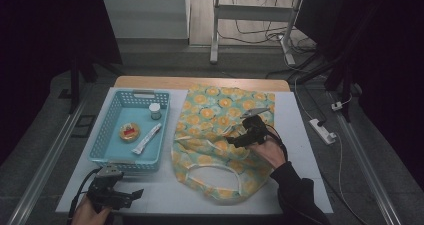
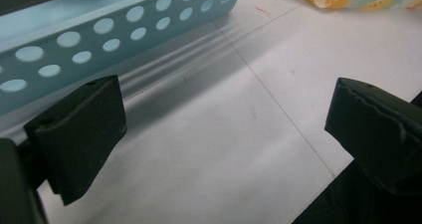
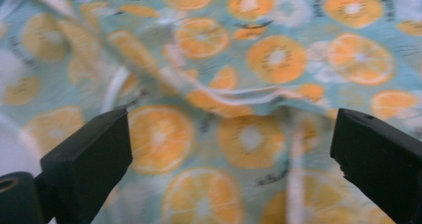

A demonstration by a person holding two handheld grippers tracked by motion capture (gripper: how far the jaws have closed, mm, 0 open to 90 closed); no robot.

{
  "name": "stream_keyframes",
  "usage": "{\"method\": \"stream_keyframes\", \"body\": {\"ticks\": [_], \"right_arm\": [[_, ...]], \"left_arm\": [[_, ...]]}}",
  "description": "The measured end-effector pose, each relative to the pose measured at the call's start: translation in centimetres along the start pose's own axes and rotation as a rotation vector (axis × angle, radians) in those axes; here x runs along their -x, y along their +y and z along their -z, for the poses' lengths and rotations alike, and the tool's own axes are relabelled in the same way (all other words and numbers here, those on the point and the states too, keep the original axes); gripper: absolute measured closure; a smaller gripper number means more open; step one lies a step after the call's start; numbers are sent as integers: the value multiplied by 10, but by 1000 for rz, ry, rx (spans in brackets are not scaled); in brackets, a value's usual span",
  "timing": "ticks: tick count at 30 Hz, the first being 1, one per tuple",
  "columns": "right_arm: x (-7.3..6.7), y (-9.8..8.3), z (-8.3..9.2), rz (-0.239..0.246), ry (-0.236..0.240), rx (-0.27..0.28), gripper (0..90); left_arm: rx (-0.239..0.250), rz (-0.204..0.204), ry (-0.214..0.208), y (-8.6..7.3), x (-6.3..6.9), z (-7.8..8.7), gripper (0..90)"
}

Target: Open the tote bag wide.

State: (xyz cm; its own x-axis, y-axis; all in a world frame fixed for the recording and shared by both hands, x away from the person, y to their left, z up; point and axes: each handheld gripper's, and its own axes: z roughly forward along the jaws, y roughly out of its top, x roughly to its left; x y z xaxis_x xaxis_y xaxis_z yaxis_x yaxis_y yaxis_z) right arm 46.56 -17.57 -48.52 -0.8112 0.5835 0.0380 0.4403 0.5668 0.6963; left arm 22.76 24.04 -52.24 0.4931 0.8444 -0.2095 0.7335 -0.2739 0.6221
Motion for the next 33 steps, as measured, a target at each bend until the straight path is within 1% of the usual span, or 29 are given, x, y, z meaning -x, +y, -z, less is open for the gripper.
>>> {"method": "stream_keyframes", "body": {"ticks": [2, 7, 10, 16, 18, 20, 22, 26, 29, 33], "right_arm": [[-6, -2, 0, 13, 15, -13, 0], [-23, -8, -1, 50, 30, -30, 0], [-32, -11, -2, 57, 45, -38, 0], [-43, -19, -12, 74, 69, -81, 0], [-46, -21, -16, 82, 68, -92, 0], [-49, -23, -20, 94, 68, -108, 0], [-51, -26, -25, 99, 57, -121, 0], [-50, -30, -32, 107, 41, -140, 0], [-49, -32, -33, 124, 15, -130, 0], [-48, -33, -33, 118, 6, -111, 37]], "left_arm": [[0, 0, 0, 0, 0, 0, 26], [1, 1, -1, 0, 0, 0, 26], [2, 2, -2, 0, 0, 0, 26], [2, 2, -5, 0, -1, 0, 26], [1, 1, -4, 0, 0, 0, 26], [1, 1, -5, 0, -1, 0, 26], [1, 2, -7, 0, -1, 0, 26], [1, 1, -7, 0, -1, 0, 26], [0, 1, -8, 0, -1, 0, 26], [-1, 0, -6, 0, 0, 0, 27]]}}
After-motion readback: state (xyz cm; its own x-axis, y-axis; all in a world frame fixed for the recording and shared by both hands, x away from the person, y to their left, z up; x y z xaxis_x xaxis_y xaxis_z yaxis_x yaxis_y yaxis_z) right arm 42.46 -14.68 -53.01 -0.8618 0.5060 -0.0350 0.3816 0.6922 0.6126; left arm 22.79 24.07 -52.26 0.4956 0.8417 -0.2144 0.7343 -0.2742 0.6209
